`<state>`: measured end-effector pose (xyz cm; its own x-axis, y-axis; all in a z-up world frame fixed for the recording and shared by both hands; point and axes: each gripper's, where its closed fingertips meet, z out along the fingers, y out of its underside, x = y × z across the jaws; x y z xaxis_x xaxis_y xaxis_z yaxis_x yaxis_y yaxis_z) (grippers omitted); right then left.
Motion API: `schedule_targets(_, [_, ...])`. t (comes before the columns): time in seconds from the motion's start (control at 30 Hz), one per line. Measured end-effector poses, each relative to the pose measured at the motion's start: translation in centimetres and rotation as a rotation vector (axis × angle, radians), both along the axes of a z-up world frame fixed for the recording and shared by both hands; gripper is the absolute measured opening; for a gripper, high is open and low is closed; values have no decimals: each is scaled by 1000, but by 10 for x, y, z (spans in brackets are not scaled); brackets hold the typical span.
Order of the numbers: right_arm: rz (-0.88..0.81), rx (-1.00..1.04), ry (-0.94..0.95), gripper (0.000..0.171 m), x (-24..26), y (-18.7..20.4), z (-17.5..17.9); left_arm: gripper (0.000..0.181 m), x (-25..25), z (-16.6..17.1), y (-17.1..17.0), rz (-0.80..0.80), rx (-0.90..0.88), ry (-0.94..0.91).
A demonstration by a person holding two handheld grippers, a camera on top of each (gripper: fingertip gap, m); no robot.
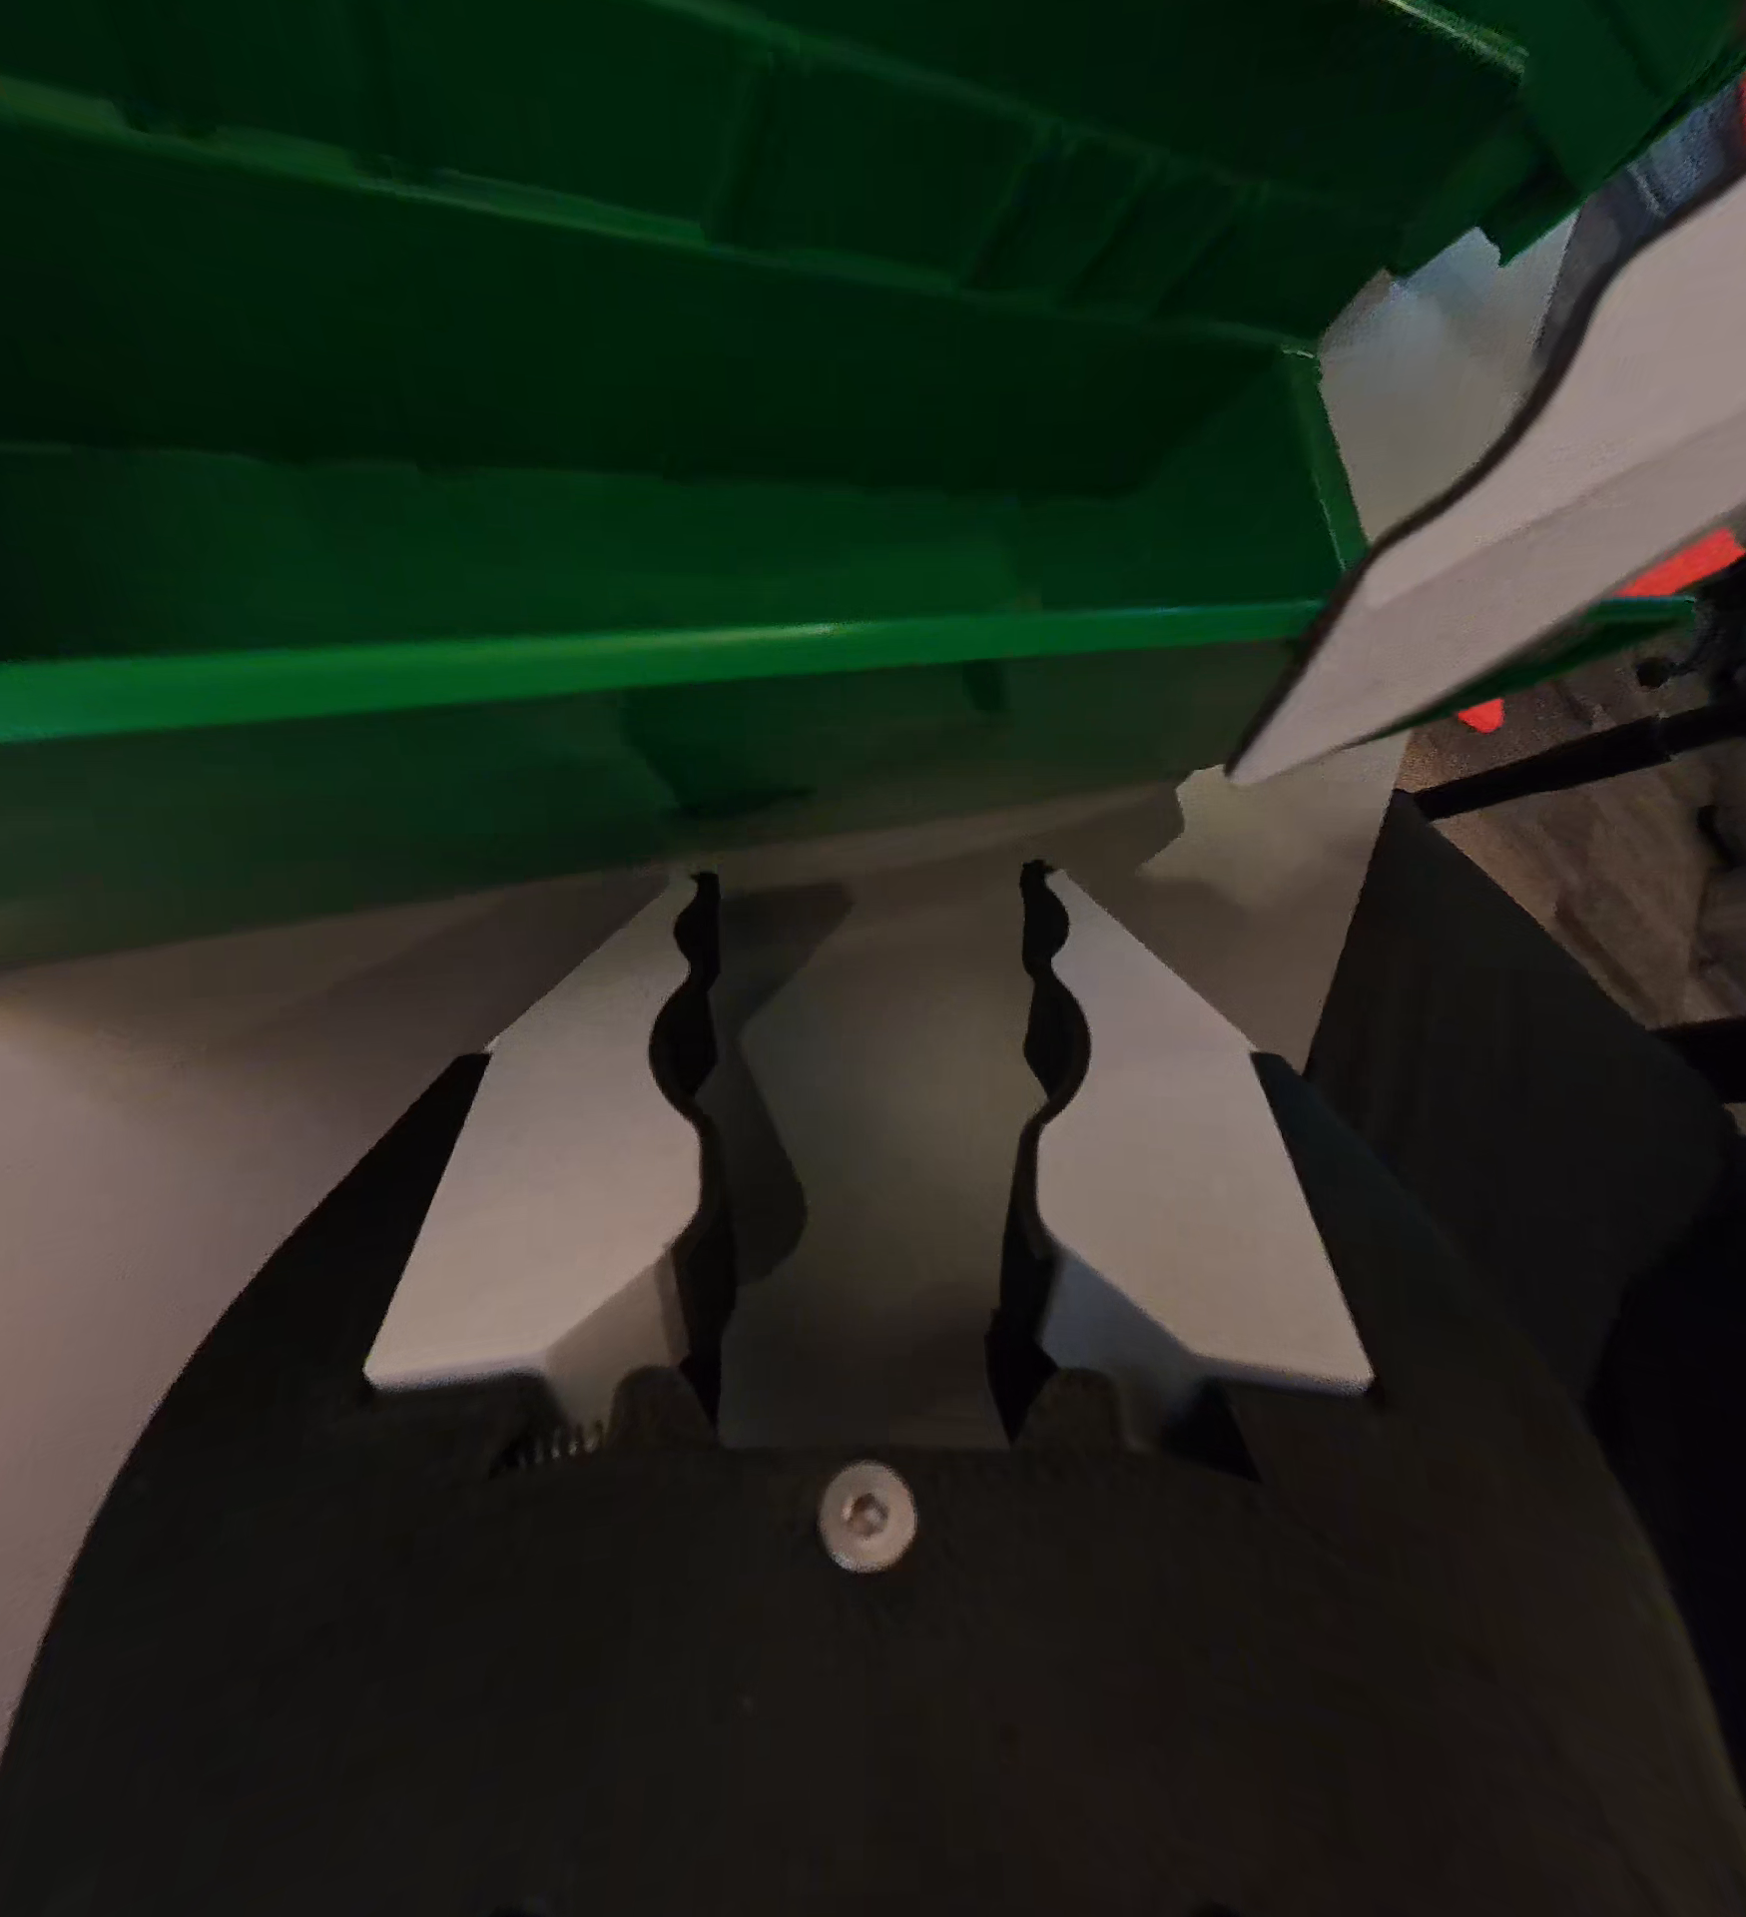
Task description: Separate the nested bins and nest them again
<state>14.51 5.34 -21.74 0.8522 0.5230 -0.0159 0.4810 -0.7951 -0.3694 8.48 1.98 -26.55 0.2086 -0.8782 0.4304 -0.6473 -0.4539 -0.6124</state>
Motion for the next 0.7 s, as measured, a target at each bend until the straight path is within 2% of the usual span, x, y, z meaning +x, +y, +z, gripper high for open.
schedule_targets(0.2, [57, -76, 29, 153, -19, -4, -18, 56, -11, 5, 18, 50, -11, -25])
schedule_targets(0.3, [65, -87, -28, 148, -19, -4, -25, 56, -12, 4, 20, 56, -17, -26])
schedule_targets(0.37, [62, -88, -39, 137, -18, -3, -24, 56, -13, 3, 20, 56, -16, -23])
schedule_targets(0.47, [56, -90, 70, 112, -25, -1, -13, 56, -13, 4, 20, 56, -21, -28])
schedule_targets(0.63, [65, -90, 62, 114, -18, -4, -12, 55, -15, 5, 23, 62, -22, -32])
schedule_targets(0.7, [79, -83, 47, 122, -17, -6, -13, 55, -15, 4, 23, 61, -24, -30])
